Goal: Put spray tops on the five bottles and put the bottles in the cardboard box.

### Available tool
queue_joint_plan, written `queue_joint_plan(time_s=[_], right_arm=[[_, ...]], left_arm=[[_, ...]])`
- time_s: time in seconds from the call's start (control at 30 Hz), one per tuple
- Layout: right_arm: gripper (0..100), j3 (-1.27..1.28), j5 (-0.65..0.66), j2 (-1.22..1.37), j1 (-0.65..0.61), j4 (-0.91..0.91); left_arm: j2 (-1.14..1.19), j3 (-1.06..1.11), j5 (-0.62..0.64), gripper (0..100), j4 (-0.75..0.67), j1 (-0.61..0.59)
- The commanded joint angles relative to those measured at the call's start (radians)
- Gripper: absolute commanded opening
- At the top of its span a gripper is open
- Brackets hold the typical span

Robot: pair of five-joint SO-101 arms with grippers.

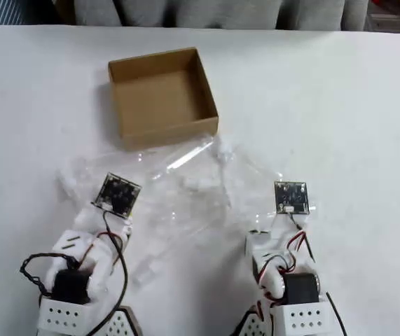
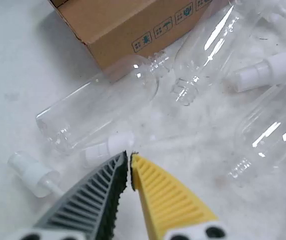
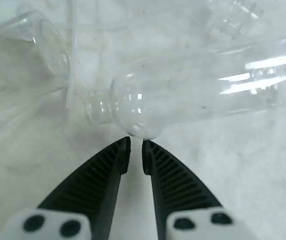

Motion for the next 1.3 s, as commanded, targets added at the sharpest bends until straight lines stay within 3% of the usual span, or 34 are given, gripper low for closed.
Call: queue_joint_plan(time_s=[0.0, 1.27], right_arm=[[1.7, 0.009, -0.009, -0.005, -0.005, 0.007], [1.7, 0.009, -0.009, -0.005, -0.007, 0.007]], left_arm=[[-0.008, -0.003, 0.0, 2, 0.008, -0.007], [-0.008, -0.003, 0.002, 2, 0.008, 0.021]])
